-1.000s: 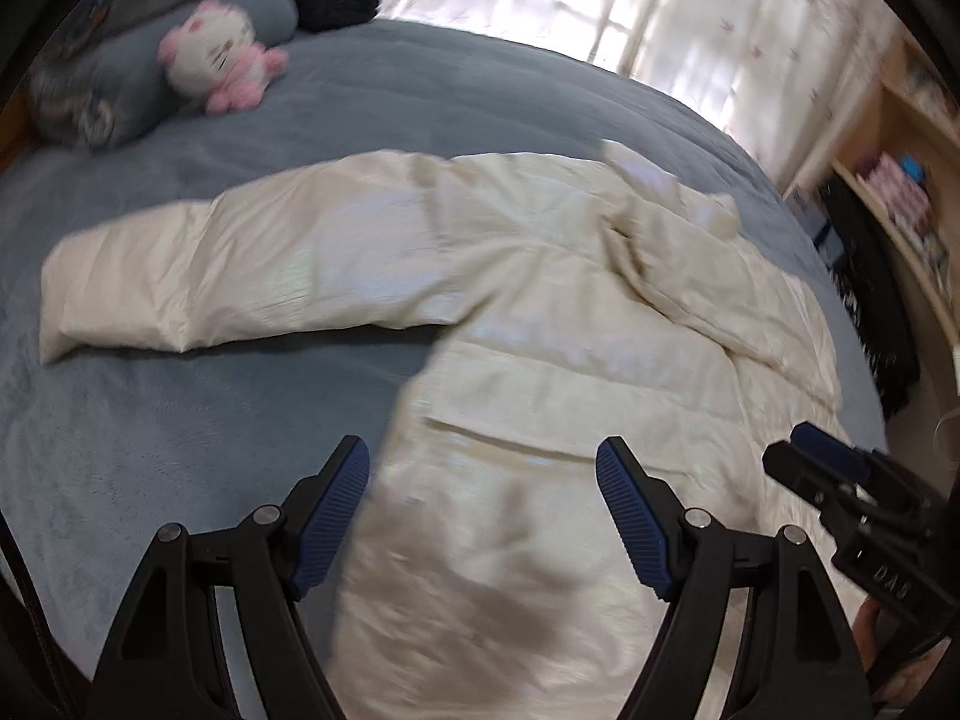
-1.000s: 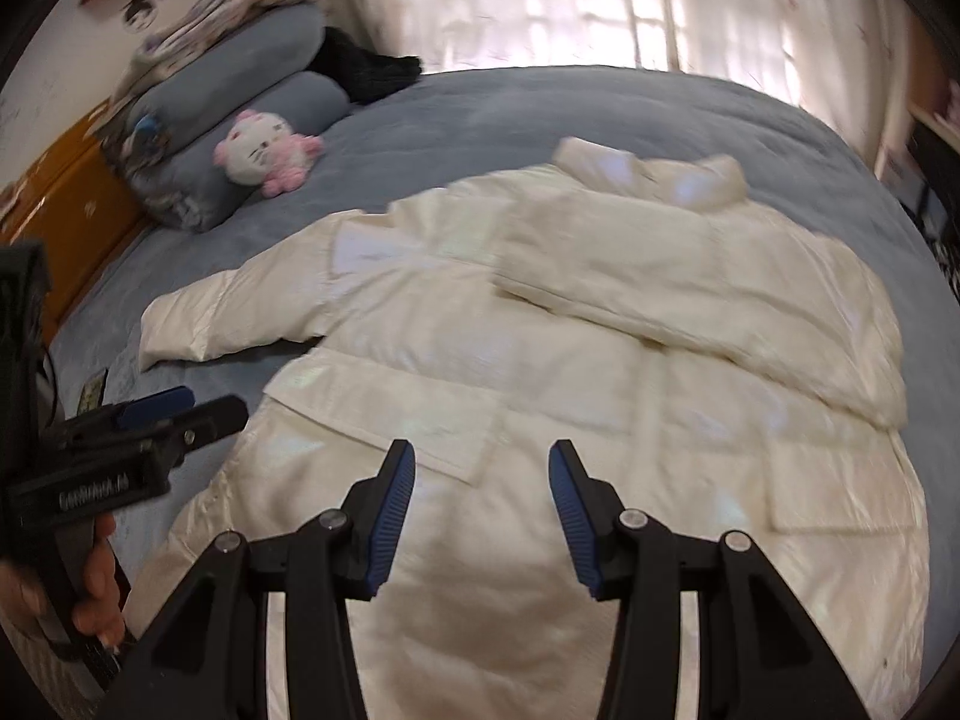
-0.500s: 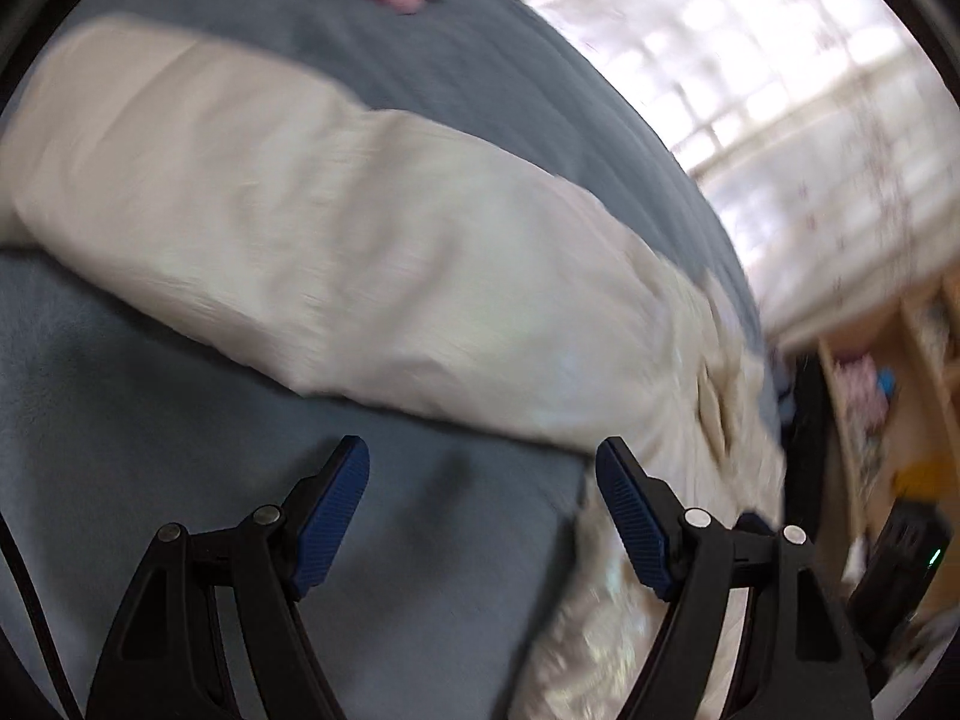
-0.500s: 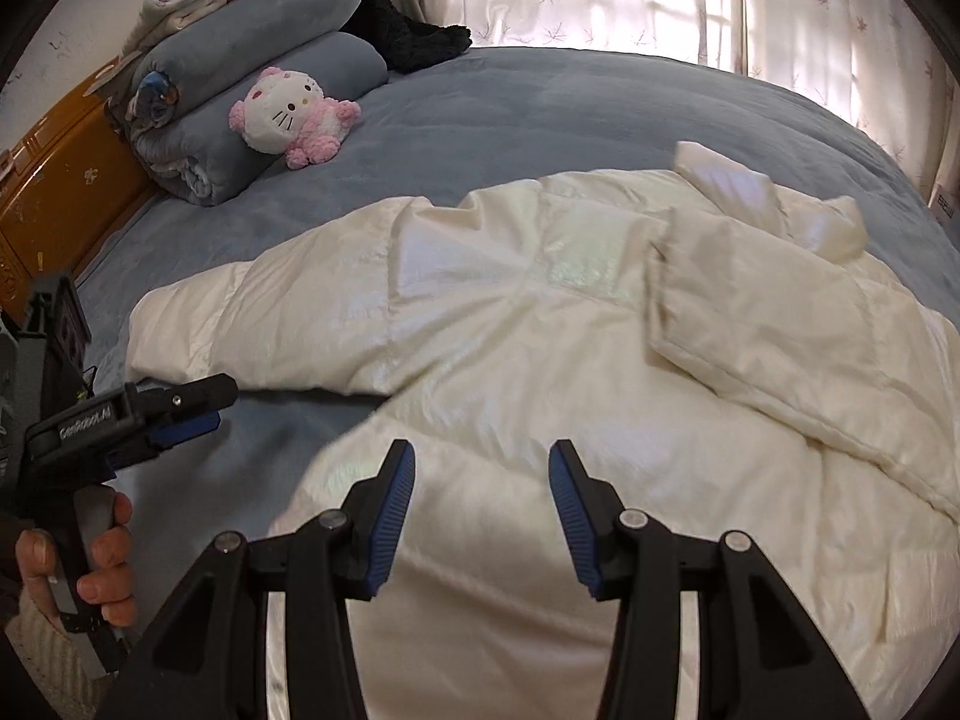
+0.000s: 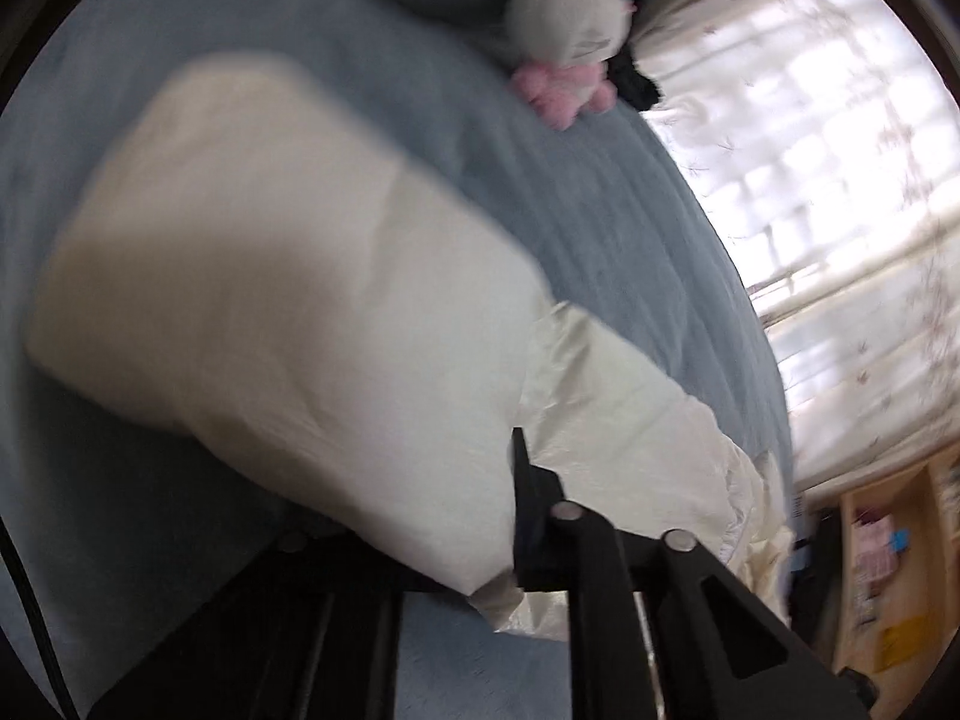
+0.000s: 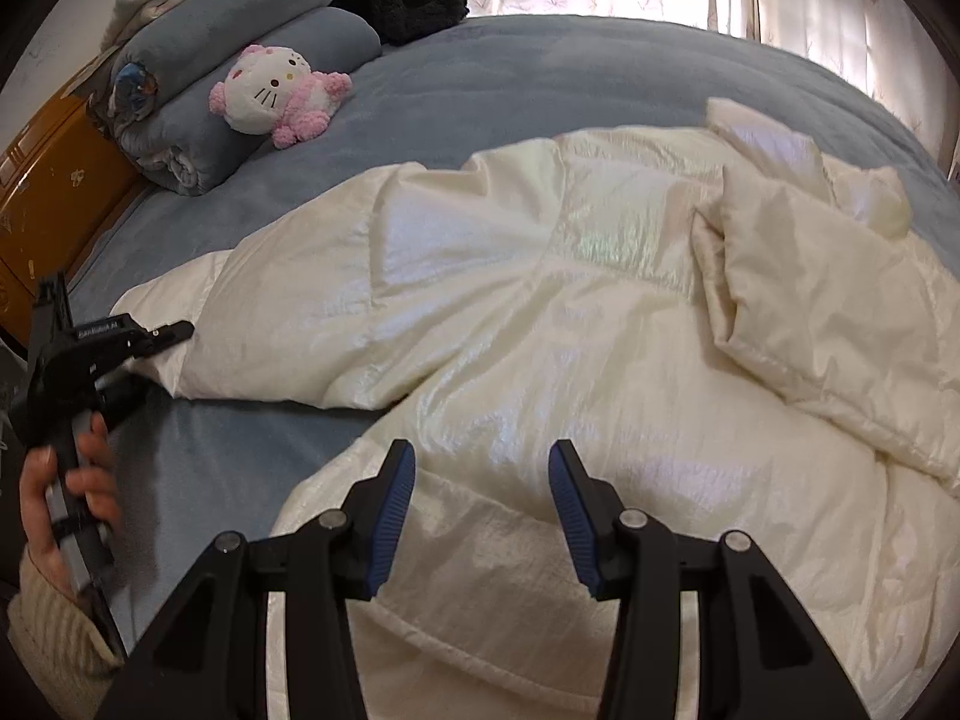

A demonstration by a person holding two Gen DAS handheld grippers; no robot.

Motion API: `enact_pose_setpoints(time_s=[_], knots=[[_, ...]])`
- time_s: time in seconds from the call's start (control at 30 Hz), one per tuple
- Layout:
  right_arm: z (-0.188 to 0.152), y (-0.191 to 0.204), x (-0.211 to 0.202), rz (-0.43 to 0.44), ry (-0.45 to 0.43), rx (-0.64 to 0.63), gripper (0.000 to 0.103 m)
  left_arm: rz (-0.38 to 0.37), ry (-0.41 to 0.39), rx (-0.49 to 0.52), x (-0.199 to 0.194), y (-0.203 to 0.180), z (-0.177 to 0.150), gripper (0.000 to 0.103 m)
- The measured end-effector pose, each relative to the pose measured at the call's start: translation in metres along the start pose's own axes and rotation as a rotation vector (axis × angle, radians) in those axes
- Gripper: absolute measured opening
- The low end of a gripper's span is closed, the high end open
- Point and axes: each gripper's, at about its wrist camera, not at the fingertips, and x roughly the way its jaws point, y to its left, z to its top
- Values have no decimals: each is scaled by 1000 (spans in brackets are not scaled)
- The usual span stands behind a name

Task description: Fold large clothes

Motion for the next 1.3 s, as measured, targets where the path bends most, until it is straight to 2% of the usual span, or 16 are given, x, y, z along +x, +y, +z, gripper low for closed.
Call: enact_pose_setpoints(time_s=[0.07, 0.13, 0.27, 0.37, 0.5, 0.67, 0.8, 0.93, 1.07, 1.1, 1.17, 1.2, 1.23, 1.27, 1.3], knots=[[-2, -3, -3, 12, -3, 11, 47, 75, -60, 142, -17, -38, 2, 6], [-3, -5, -8, 19, -14, 17, 47, 87, -123, 263, -36, -77, 3, 5], [-5, -12, -25, 36, -43, 35, 46, -2, -226, 449, -83, -165, -11, 5], [-9, -21, -43, 48, -72, 53, 47, -94, -247, 553, -108, -224, -31, 5], [-18, -45, -72, 48, -110, 95, 47, -183, -205, 700, -119, -300, -74, 5], [-30, -96, -105, 7, -149, 167, 47, -248, -103, 835, -93, -372, -143, 5], [-44, -140, -123, -27, -165, 240, 47, -268, -30, 896, -74, -399, -193, 6], [-56, -176, -135, -59, -172, 302, 47, -258, 24, 930, -52, -416, -230, 5], [-64, -203, -143, -97, -180, 357, 47, -229, 72, 955, -35, -415, -262, 7], [-67, -208, -144, -95, -181, 369, 47, -220, 90, 968, -28, -414, -269, 10], [-69, -218, -147, -105, -184, 395, 47, -227, 140, 987, -17, -417, -280, 37], [-71, -222, -149, -107, -186, 402, 47, -235, 164, 991, -17, -408, -286, 45], [-72, -225, -150, -111, -184, 409, 47, -247, 191, 991, -14, -408, -290, 61], [-73, -228, -150, -112, -182, 415, 47, -259, 204, 985, -13, -407, -291, 67], [-73, -231, -150, -110, -182, 422, 47, -269, 210, 977, -13, -406, -292, 67]])
